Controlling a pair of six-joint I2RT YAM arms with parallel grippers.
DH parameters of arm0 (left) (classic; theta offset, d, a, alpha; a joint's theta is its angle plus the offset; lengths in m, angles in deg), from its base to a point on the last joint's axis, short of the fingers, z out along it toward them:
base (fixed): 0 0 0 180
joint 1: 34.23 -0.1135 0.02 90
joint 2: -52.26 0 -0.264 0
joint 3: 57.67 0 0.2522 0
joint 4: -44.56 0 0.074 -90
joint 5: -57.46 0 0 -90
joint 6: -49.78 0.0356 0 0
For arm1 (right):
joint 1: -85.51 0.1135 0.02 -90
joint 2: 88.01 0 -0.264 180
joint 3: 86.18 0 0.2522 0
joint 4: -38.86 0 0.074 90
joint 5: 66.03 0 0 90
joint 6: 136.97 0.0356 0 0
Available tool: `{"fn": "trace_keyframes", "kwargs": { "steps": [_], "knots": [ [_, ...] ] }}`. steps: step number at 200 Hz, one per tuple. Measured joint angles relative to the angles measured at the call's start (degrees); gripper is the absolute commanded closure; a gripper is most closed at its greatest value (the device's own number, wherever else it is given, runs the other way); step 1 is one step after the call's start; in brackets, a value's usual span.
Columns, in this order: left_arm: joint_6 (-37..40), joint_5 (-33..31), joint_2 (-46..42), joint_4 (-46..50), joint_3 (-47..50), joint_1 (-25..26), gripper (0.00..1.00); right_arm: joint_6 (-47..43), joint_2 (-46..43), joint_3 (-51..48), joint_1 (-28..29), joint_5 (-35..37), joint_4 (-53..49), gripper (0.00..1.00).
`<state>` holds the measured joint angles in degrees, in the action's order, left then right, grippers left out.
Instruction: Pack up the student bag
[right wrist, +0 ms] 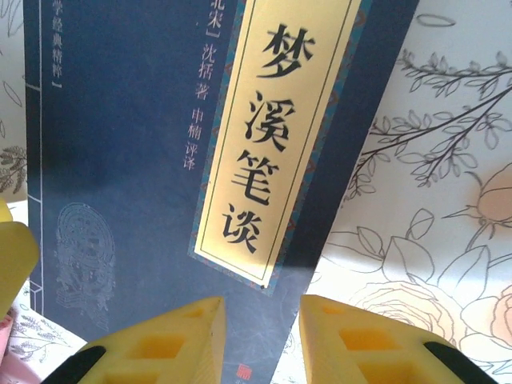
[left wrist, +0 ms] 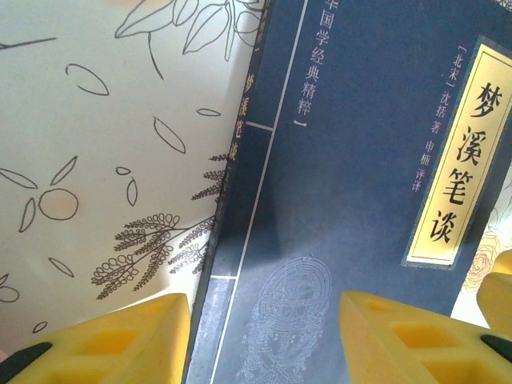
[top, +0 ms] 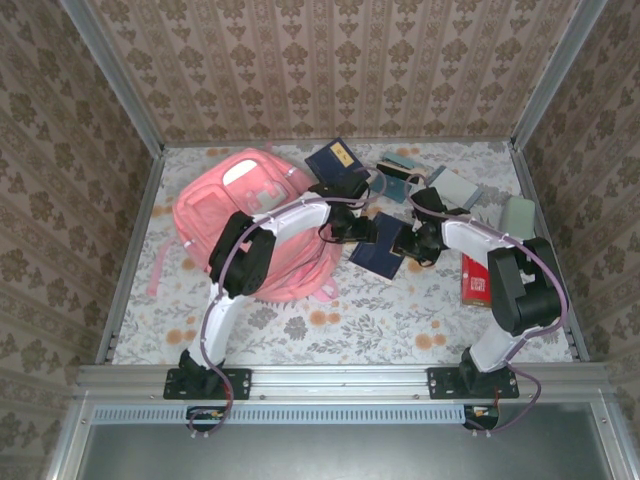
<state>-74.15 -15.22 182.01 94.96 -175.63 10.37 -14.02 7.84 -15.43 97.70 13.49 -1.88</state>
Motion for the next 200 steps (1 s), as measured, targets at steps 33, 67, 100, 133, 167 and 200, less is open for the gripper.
{"fn": "trace_keyframes", "kwargs": {
  "steps": [33, 67, 100, 133, 167, 200],
  "knots": [
    [0.35, 0.04, 1.53, 0.42, -1.03, 0.00, 0.47, -0.33, 3.74, 0.42, -0.48, 0.00, -0.04, 0.70],
    [0.50, 0.63, 2.21, 0.61, -1.31, -0.09, 0.47, -0.96, 4.31, 0.94, -0.48, -0.28, -0.07, 0.76],
    [0.48, 1.11, 2.21, 0.59, -1.31, -0.11, 0.47, -0.92, 4.52, 1.27, -0.46, -0.31, -0.31, 0.78],
    [0.46, 1.51, 2.21, 0.57, -1.31, -0.13, 0.48, 0.85, 4.50, 1.01, -0.02, 0.00, 0.00, 0.74],
    [0.07, 2.86, 2.21, 0.13, -1.20, -0.48, 0.49, 2.43, 4.28, 0.50, 0.09, -0.07, 0.90, 0.75],
    [-1.99, 7.04, 1.70, -3.19, 1.40, -1.92, 0.50, 3.82, 3.98, -0.31, 0.07, -0.48, 2.03, 0.76]
  ]
}}
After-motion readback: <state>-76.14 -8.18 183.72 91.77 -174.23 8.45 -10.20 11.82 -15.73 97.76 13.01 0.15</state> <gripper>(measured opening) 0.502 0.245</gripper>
